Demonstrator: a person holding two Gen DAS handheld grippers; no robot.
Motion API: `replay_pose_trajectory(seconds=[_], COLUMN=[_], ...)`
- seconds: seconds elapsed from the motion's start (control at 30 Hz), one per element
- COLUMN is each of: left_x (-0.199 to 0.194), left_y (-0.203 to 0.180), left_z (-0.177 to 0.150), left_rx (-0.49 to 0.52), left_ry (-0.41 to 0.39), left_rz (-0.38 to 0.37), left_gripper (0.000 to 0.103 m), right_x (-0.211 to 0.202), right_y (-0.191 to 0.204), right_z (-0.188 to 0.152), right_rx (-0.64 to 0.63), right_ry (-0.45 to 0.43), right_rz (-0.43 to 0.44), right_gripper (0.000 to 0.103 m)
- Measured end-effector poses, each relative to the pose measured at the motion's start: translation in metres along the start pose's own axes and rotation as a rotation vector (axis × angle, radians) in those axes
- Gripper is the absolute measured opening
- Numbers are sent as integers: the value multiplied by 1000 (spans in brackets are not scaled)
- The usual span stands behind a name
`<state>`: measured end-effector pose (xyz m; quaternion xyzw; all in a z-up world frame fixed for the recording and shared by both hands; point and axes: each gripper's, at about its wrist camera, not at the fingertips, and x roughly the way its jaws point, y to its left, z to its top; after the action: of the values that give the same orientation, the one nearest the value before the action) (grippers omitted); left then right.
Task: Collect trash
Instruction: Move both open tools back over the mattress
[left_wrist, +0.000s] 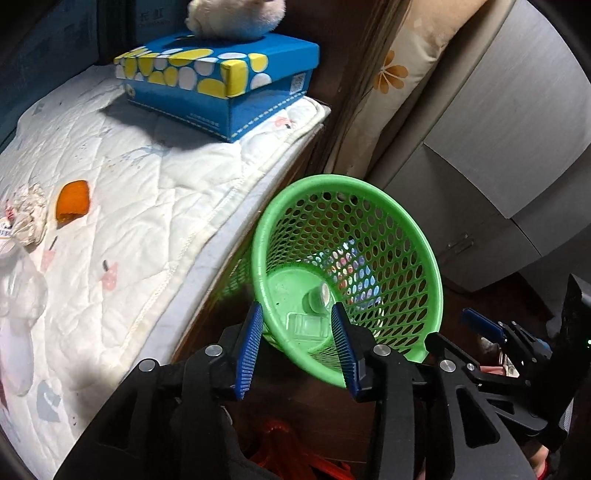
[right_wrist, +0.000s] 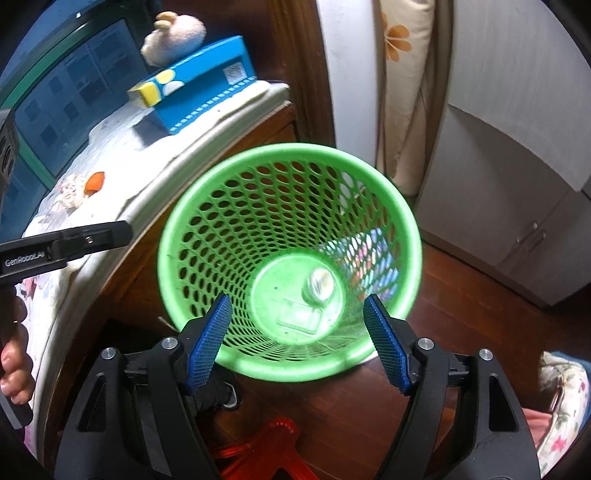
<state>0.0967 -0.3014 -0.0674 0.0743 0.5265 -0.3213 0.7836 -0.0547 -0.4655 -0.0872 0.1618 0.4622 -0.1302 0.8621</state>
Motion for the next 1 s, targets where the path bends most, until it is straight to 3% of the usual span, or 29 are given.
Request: replay_pose_trajectory(seconds=[0.5, 1.0], left_x=[-88, -138], left_y=[102, 233], left_z=[-49, -118], left_rx=[-195, -546], left_ry=[-144, -154], left_rz=[185, 338], left_gripper=[54, 58], right_x=[-1, -3], right_y=[90, 164], right_z=[17, 23], right_rx=[-149, -263], right_ry=[-24, -25], right_rz=[108, 194], right_gripper=[78, 80])
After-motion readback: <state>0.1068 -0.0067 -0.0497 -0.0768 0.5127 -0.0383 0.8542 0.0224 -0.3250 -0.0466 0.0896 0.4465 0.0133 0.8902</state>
